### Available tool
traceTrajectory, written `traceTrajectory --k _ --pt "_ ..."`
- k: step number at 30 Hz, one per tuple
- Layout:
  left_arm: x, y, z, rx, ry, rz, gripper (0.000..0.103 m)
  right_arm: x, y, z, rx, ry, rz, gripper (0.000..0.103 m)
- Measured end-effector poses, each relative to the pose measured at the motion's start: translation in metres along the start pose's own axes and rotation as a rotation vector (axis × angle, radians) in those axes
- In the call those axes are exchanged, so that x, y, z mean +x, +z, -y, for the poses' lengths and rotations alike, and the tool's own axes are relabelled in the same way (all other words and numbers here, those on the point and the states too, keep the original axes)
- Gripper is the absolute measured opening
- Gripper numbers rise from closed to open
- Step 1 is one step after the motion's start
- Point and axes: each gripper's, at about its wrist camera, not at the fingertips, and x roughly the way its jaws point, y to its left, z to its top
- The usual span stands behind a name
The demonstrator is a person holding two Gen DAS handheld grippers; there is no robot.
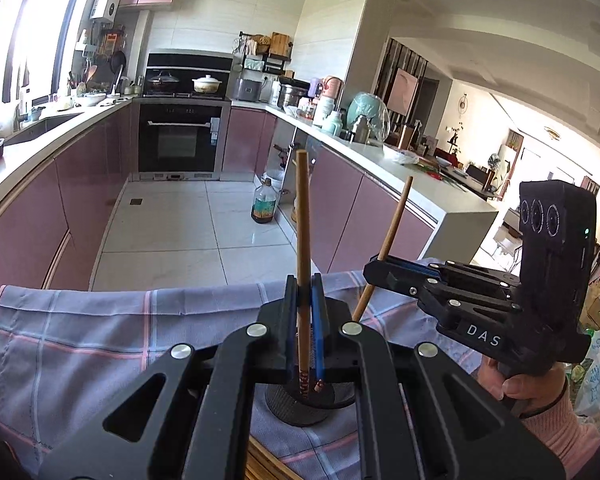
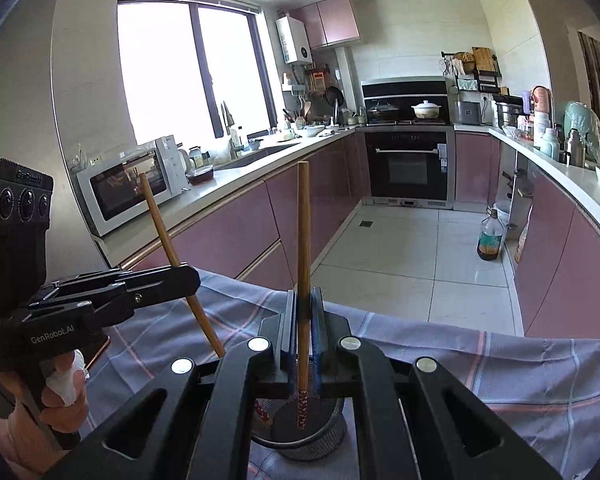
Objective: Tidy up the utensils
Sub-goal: 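Lift the chopstick upright with the right tool over the mesh cup while the left tool carries its own, then lower the chopstick into the mesh cup and open the right tool while the left tool releases its own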
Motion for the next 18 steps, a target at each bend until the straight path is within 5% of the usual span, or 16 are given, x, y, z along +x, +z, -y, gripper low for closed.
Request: traceTrajectory --k 8,18 --pt "0.049 -0.012 -0.016 0.000 0.010 -0.093 0.007 0.021 -0.009 0.002 0.015 -0.007 -0.096 0.005" --pt "0.073 -0.022 -0.033 0.006 0.090 -0.095 0.008 0.028 -0.006 0.005 0.049 -0.019 -0.105 0.009"
